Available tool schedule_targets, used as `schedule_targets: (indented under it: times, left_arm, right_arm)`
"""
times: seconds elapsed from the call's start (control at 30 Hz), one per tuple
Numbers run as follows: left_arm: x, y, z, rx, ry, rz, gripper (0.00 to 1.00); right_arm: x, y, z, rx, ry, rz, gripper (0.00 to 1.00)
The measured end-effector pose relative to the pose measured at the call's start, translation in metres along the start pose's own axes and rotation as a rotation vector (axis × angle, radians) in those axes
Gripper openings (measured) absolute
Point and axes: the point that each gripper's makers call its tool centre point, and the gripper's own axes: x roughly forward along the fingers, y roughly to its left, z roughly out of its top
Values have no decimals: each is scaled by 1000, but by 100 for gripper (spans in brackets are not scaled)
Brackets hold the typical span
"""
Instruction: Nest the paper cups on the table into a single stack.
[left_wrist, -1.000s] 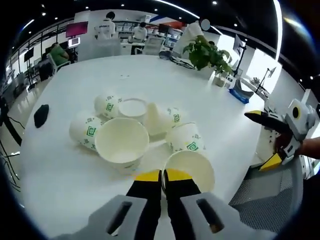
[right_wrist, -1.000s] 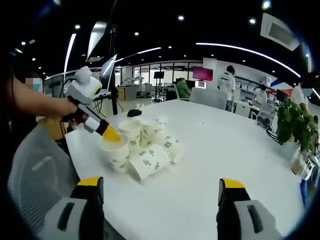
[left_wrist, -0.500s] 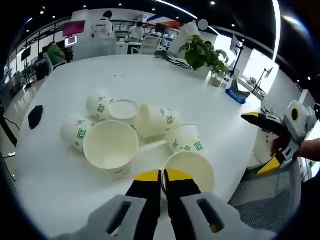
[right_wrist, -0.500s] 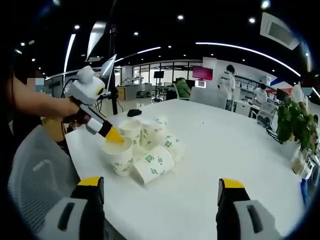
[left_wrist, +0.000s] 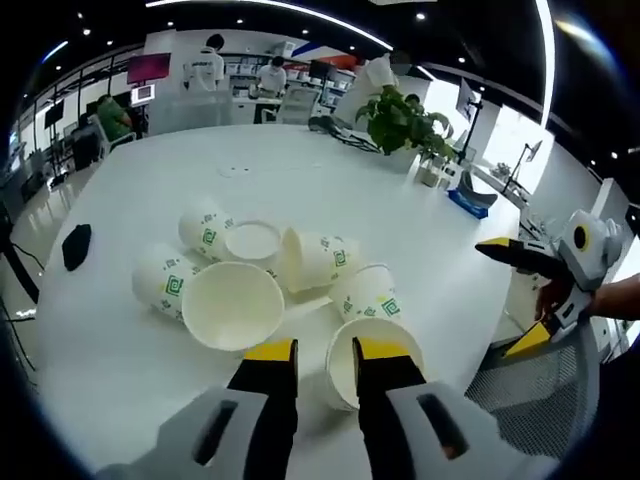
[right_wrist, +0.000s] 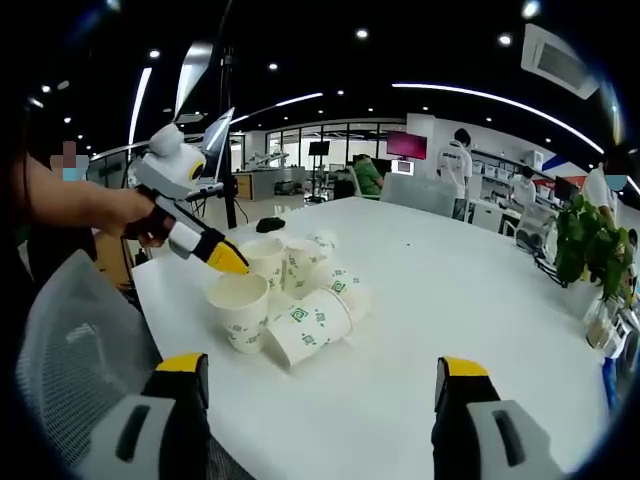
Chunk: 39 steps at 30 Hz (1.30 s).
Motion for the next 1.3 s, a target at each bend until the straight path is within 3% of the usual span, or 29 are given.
schedule_targets:
  times: [0.2, 0.6, 0.7, 0.9, 1.3]
  left_arm:
    - [-12, -1, 15, 24, -39, 3, 20]
    - [-21, 26, 37, 82, -111, 72, 25]
    - [-21, 39, 39, 126, -101, 100, 24]
    - [-20, 64, 45, 122, -109, 132, 26]
    - [-3, 90, 35, 51, -84, 173, 23]
  right_arm:
    - [0, 0, 0, 0, -2, 0, 95]
    - [0, -2, -1, -1, -2, -1, 95]
    - [0, -1, 0, -1, -2, -2, 95]
    - [0, -1, -1, -4, 0, -2, 95]
    - [0, 2, 0, -8, 8, 0, 95]
